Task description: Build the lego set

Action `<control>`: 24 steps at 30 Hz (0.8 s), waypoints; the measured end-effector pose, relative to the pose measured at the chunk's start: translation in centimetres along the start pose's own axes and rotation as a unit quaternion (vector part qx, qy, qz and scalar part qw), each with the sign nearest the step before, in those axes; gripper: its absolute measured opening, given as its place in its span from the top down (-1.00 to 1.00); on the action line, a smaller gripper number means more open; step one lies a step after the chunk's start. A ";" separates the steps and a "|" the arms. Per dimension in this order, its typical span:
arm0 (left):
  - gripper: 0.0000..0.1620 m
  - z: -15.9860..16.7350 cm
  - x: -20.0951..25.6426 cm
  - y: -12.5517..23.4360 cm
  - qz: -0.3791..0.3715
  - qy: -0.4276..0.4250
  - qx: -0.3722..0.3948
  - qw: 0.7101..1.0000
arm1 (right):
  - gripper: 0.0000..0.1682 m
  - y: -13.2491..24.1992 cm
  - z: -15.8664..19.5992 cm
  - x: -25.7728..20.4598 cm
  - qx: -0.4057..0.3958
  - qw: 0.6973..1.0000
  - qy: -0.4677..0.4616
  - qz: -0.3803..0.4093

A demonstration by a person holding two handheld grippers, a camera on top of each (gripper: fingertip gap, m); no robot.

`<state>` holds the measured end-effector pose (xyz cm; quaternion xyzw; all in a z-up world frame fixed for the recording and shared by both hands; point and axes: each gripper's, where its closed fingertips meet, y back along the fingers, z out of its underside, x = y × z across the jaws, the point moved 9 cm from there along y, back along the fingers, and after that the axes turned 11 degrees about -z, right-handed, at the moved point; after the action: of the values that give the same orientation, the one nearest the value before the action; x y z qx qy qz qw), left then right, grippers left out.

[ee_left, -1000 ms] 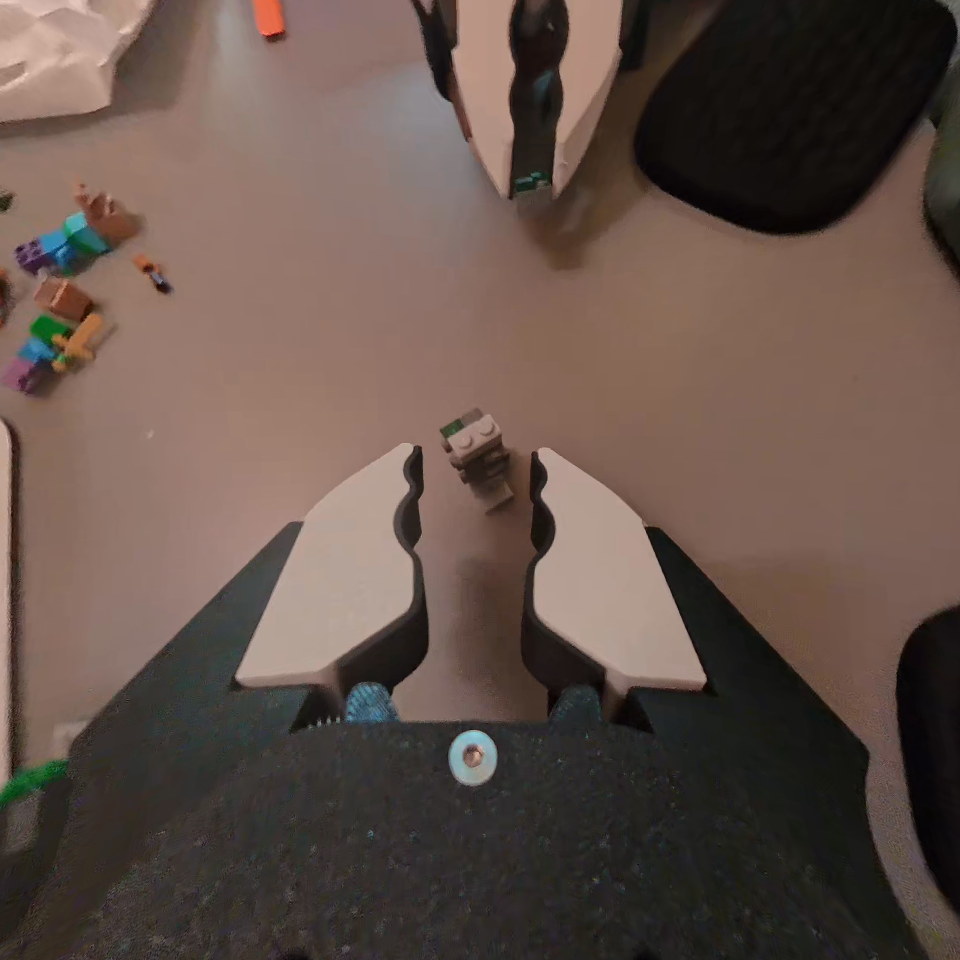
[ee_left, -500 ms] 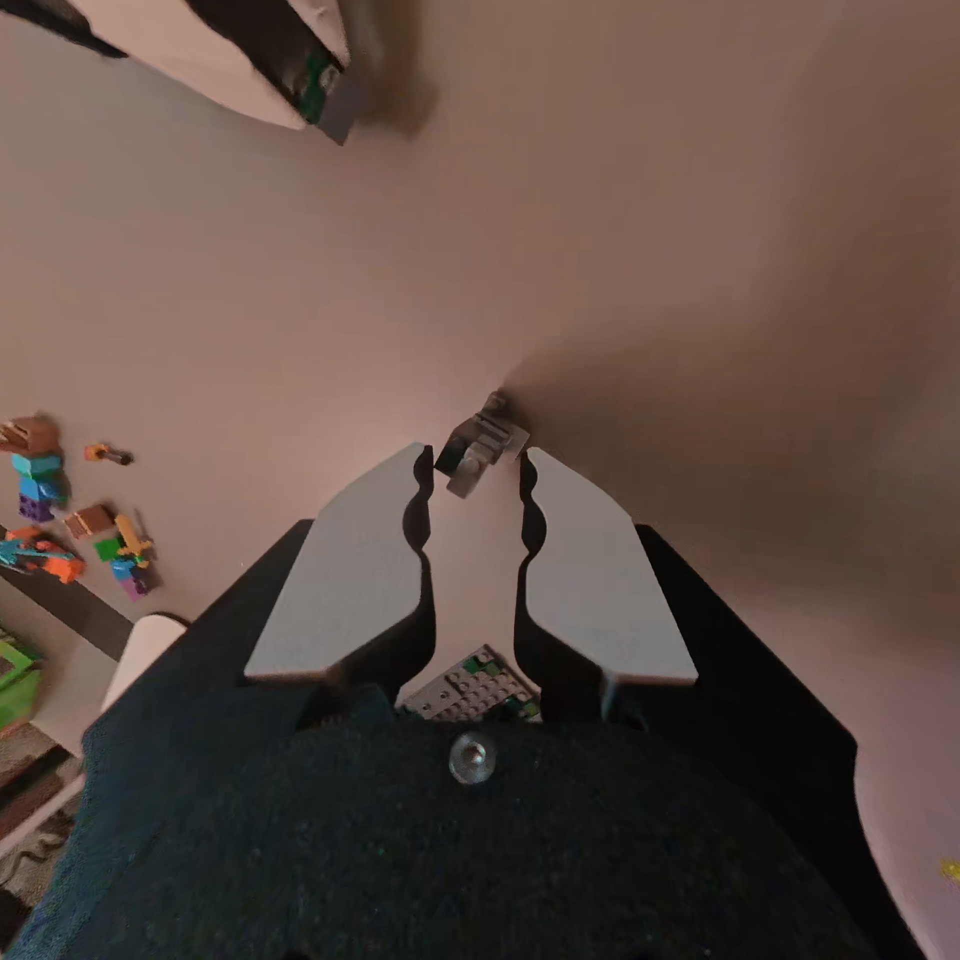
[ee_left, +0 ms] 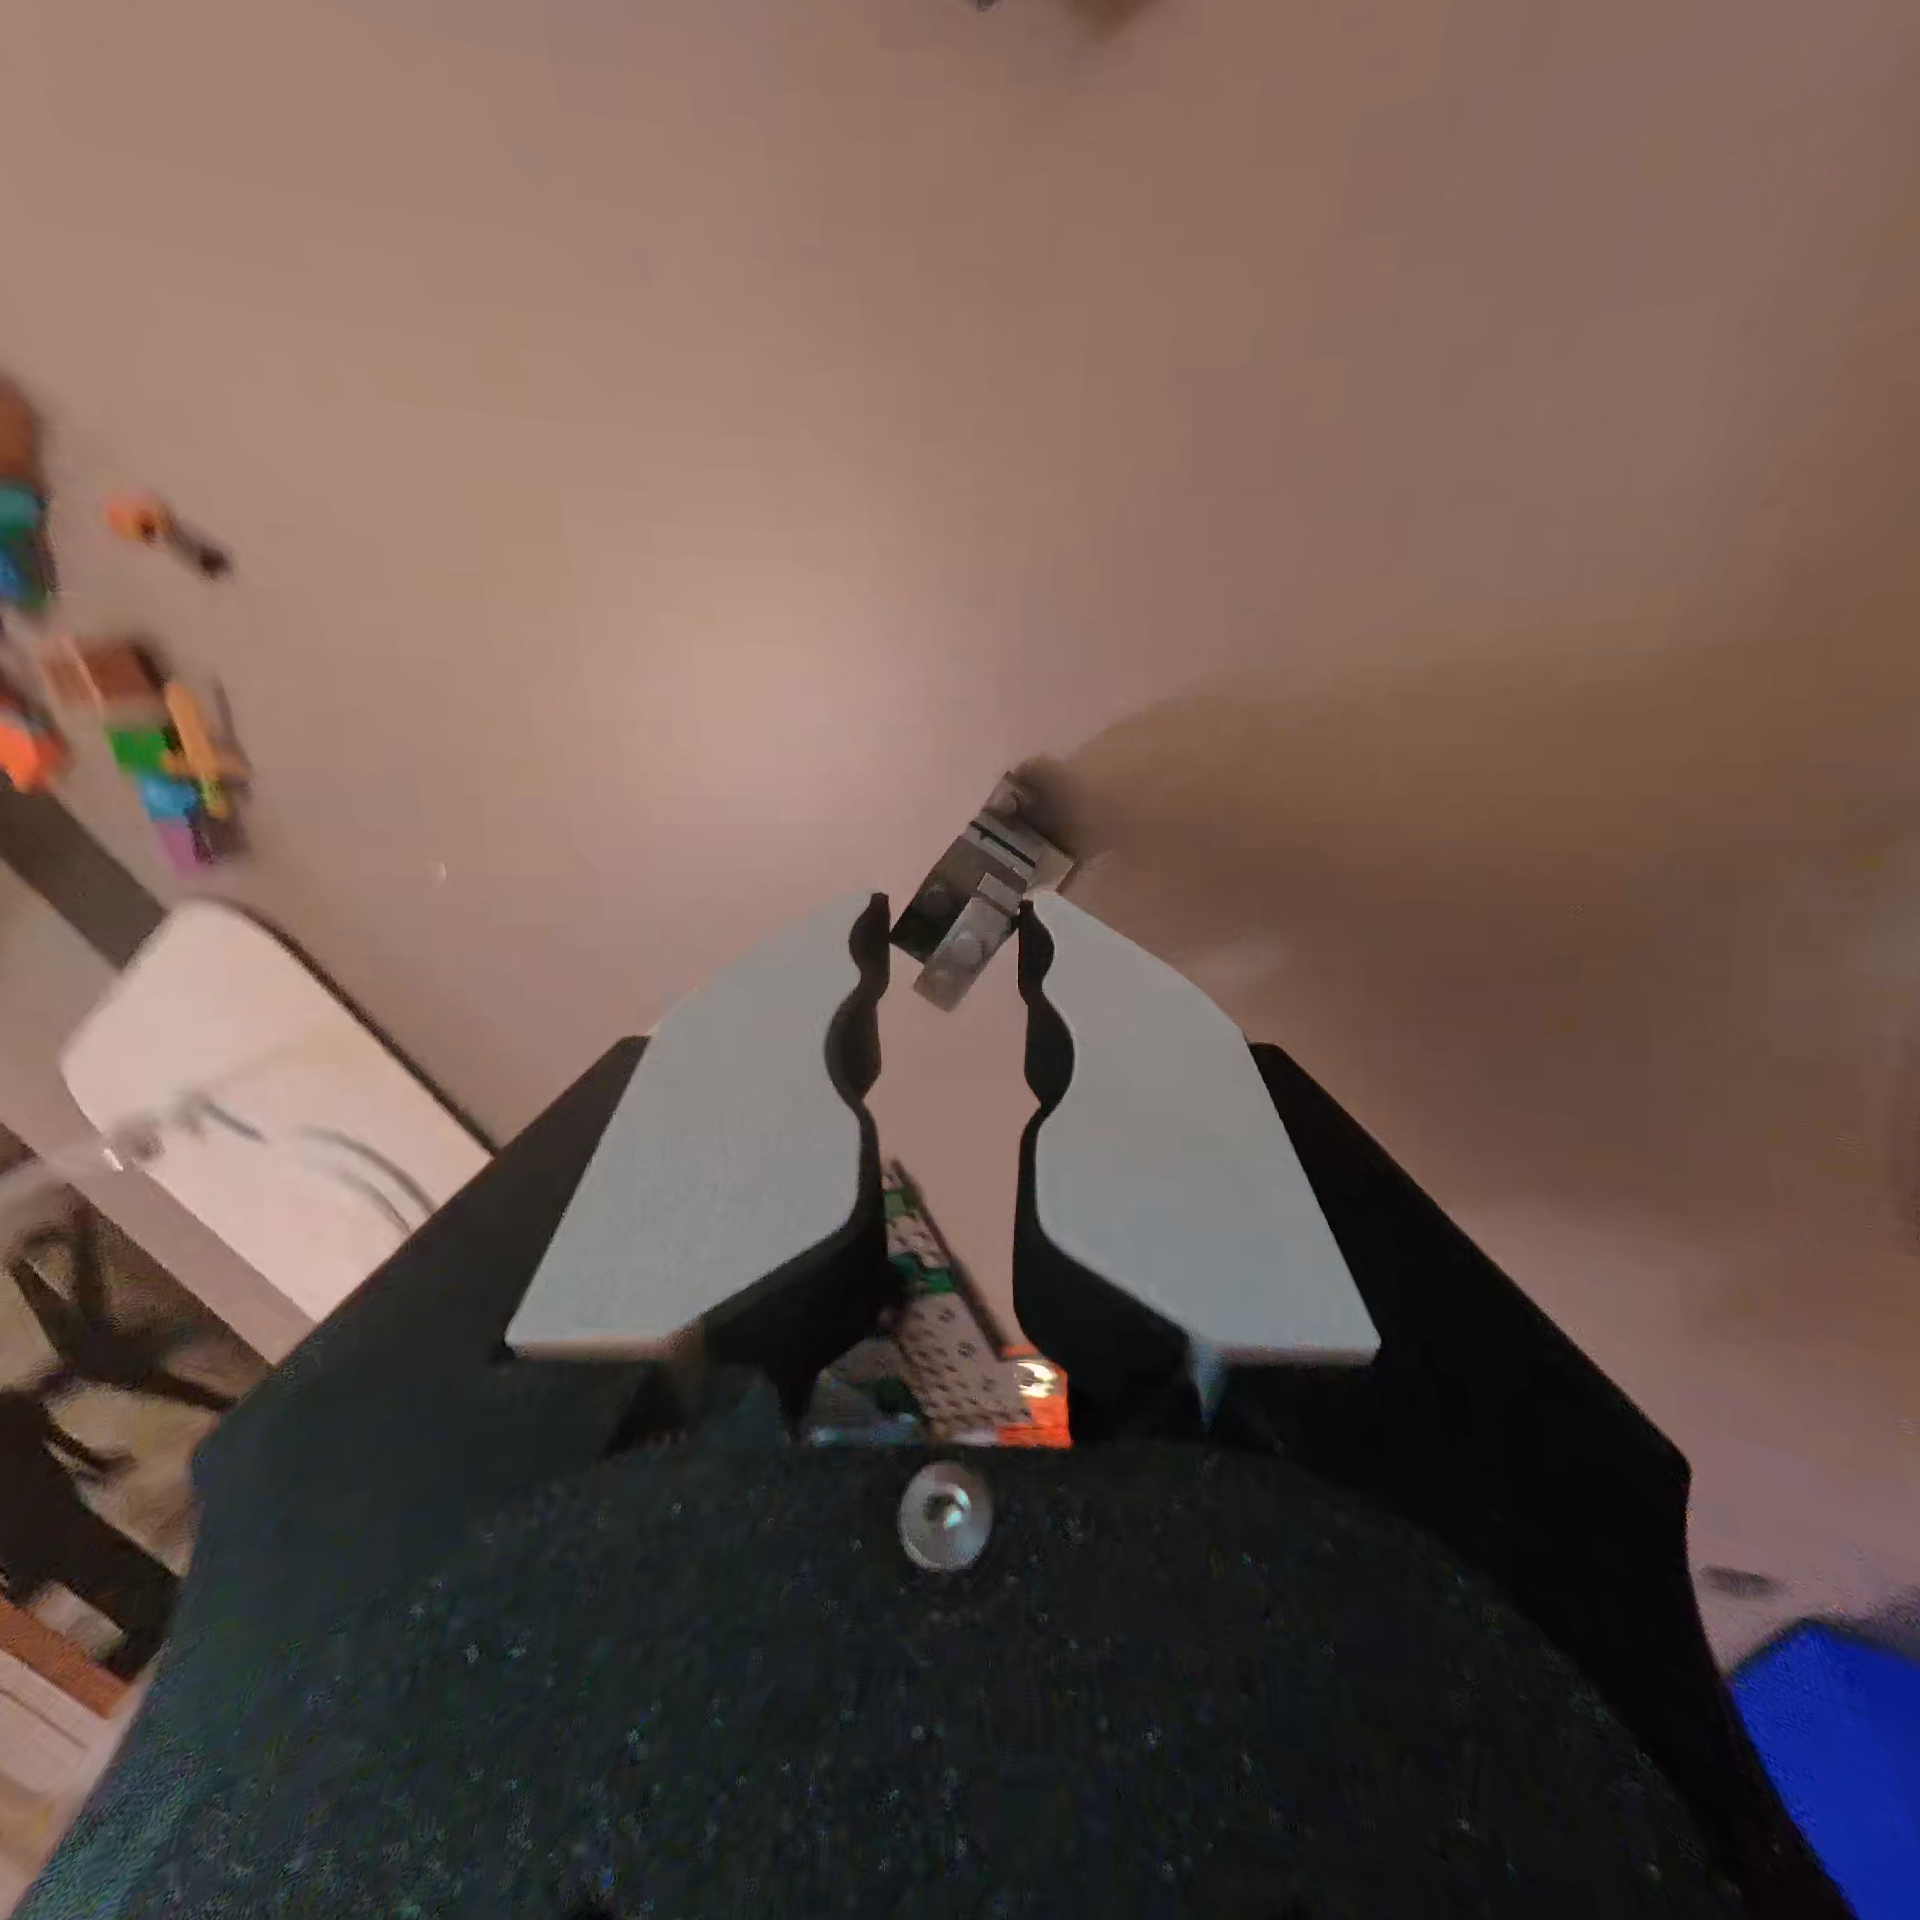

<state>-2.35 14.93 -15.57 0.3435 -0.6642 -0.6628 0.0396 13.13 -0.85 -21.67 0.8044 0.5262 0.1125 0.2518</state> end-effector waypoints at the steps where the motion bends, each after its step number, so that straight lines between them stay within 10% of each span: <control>1: 0.71 0.0 0.0 0.0 -0.005 0.035 -0.018 0.999 | 0.81 0.0 0.0 -0.1 0.000 1.000 0.001 -0.001; 10: 0.71 -0.4 0.5 0.3 0.005 0.373 -0.103 0.922 | 0.81 0.0 -0.4 -0.4 0.000 1.000 0.006 0.006; 24: 0.71 1.0 2.0 1.2 -0.021 0.483 -0.138 0.864 | 0.81 0.2 -1.2 -1.0 -0.003 1.000 0.021 0.020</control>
<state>-4.86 14.64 -15.38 0.6258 -0.4558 -0.4995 0.3888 12.35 -1.49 -20.45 0.8116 0.5148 0.1355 0.2406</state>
